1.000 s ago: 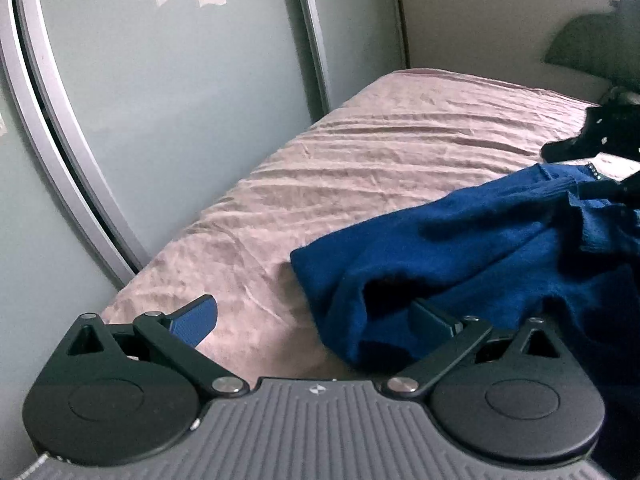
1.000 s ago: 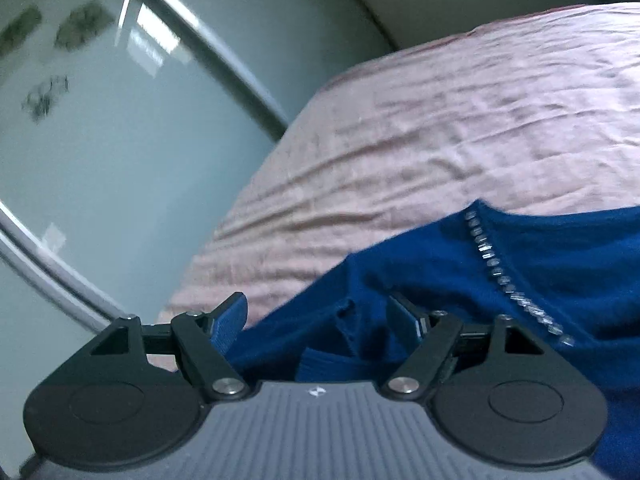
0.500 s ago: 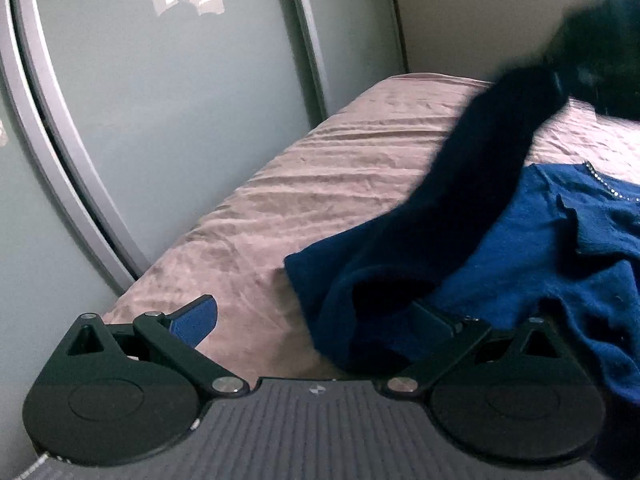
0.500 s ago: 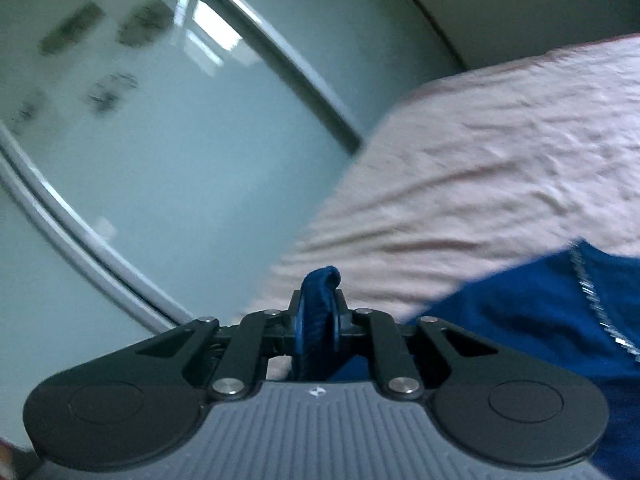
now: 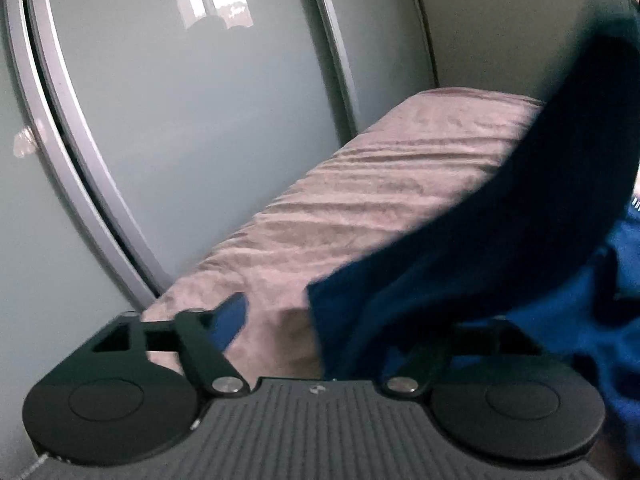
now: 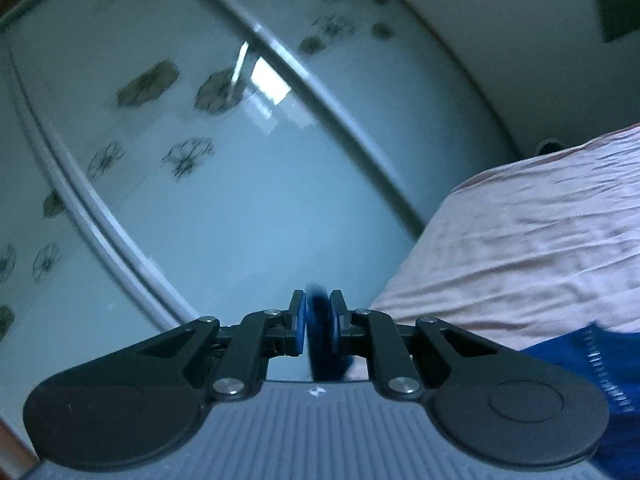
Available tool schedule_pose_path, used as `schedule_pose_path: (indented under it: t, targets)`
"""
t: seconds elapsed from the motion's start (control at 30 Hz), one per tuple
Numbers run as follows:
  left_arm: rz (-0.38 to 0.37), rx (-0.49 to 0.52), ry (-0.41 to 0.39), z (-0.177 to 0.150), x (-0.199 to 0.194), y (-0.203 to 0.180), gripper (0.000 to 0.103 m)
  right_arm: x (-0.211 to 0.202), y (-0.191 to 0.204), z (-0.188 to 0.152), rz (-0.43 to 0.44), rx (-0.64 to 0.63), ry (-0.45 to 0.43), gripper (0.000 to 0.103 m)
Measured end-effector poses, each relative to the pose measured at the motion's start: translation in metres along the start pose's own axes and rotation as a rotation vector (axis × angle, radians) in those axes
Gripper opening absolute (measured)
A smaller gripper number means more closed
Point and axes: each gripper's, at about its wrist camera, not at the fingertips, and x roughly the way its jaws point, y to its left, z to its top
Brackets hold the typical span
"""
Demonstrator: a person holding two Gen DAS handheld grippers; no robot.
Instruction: Fold small clothes
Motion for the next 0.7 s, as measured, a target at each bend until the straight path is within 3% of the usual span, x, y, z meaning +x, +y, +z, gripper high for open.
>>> schedule_pose_path:
  t: [0.13, 0.27, 0.3, 0.37, 0.4, 0.47, 0.7]
  targets:
    - [-0.099, -0.027, 0.019, 0.009, -0.002, -0.012, 0.038, -0.027, -0.031, 0.006, -0.079, 0.033, -0.044, 0.012]
    - [-0.153, -0.028, 0.036, 0.007, -0.006, -0.027, 0.034, -0.039, -0.067, -0.006, -0.12, 0.098, 0.015, 0.013]
    - [-0.147, -0.018, 0.034, 0.005, -0.007, -0.031, 0.034, -0.038, -0.076, -0.013, -0.118, 0.135, 0.037, 0.018]
    - [-0.133, -0.005, 0.035, 0.001, -0.007, -0.034, 0.032, -0.033, -0.093, -0.031, -0.111, 0.213, 0.085, 0.06]
    - [-0.131, -0.006, 0.041, 0.0, -0.006, -0.033, 0.029, -0.03, -0.098, -0.041, -0.108, 0.233, 0.102, 0.091]
    - [-0.131, -0.016, 0.052, 0.0, -0.003, -0.029, 0.023, -0.024, -0.103, -0.061, -0.097, 0.251, 0.128, 0.093]
    - [-0.141, -0.096, 0.082, 0.003, 0.01, -0.005, 0.019, 0.01, -0.114, -0.108, -0.035, 0.413, 0.231, 0.087]
